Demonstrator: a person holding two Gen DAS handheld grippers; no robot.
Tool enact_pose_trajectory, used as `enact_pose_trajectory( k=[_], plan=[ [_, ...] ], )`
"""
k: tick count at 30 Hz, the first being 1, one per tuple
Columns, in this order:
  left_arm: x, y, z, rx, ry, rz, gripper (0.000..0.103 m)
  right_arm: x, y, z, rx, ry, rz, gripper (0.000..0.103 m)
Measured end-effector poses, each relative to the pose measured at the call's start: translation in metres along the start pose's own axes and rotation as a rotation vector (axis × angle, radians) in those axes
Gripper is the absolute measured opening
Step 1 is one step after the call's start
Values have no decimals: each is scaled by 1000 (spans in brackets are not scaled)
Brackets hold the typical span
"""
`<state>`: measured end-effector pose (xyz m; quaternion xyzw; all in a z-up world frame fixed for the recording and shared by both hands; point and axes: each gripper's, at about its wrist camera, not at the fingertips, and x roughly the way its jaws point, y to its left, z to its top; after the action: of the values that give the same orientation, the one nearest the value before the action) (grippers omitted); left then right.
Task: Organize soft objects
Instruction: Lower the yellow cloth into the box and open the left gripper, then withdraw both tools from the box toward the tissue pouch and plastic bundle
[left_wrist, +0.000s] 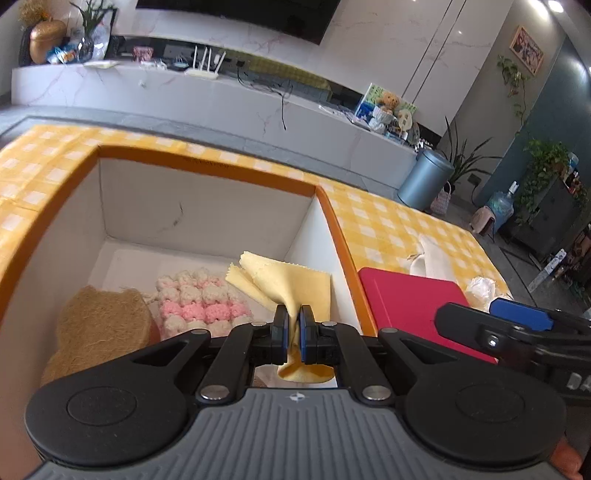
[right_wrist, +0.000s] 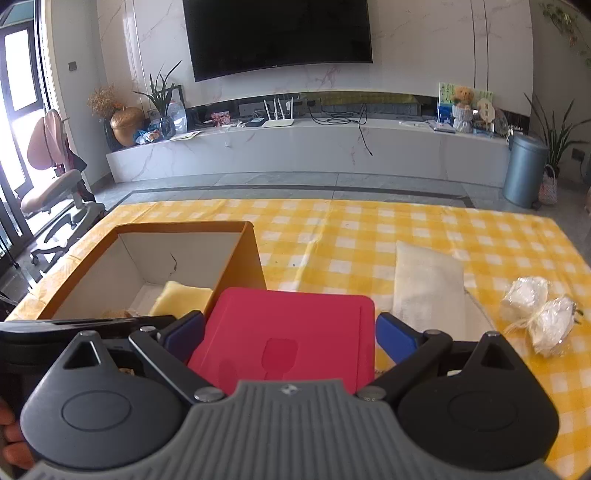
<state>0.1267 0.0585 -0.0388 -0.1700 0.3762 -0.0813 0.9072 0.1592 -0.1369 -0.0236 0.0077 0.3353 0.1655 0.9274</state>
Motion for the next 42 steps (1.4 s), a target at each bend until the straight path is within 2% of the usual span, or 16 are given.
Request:
enact_pose_trajectory(
  k=[4, 5, 6, 7, 8, 10, 13, 18, 21, 25, 28, 31, 35, 38, 42],
  plan=[
    [4, -5, -2, 11, 35, -34, 11, 2, 0, -7, -5, 12, 12, 97],
    [4, -7, -4, 35, 43, -42, 17, 3, 0, -8, -11, 17, 5, 97],
    [3, -11, -6, 59, 45, -43, 25, 4, 1, -8, -14, 20, -3, 97],
    [0, -16, -8, 87, 38, -14, 39, 3, 1, -8, -13, 22, -10, 97],
    [-3, -20, -10, 113, 25, 33, 60, 2, 0, -8, -11, 21, -14, 97],
    [-11, -26, -11, 140, -34, 119, 81, 0, -1, -9, -11, 22, -9, 97],
    [-28, -27, -12, 135, -137, 123, 90, -4, -1, -10, -13, 18, -2, 97],
    [-45, -30, -11, 120, -154, 105, 91, -15, -2, -7, 6, -11, -8, 97],
    [-50, -35, -6, 134, -171, 119, 92, -20, -3, -6, 10, -21, -11, 97],
    [-56, -33, -1, 115, -131, 125, 92, -25, -2, -7, 0, -25, -22, 97],
    [-66, -31, -1, 90, -157, 125, 92, -29, -2, -7, -4, -31, -29, 97],
    [-76, -34, -1, 98, -181, 141, 92, -35, -4, -6, 2, -41, -35, 97],
    [-88, -41, 0, 114, -211, 123, 92, -47, -6, -5, -1, -56, -34, 98],
    [-99, -52, 1, 138, -233, 114, 92, -57, -7, -3, -54, -60, -43, 98],
    [-115, -67, -1, 190, -285, 137, 90, -78, -17, 1, -129, -84, -95, 98]
  ],
)
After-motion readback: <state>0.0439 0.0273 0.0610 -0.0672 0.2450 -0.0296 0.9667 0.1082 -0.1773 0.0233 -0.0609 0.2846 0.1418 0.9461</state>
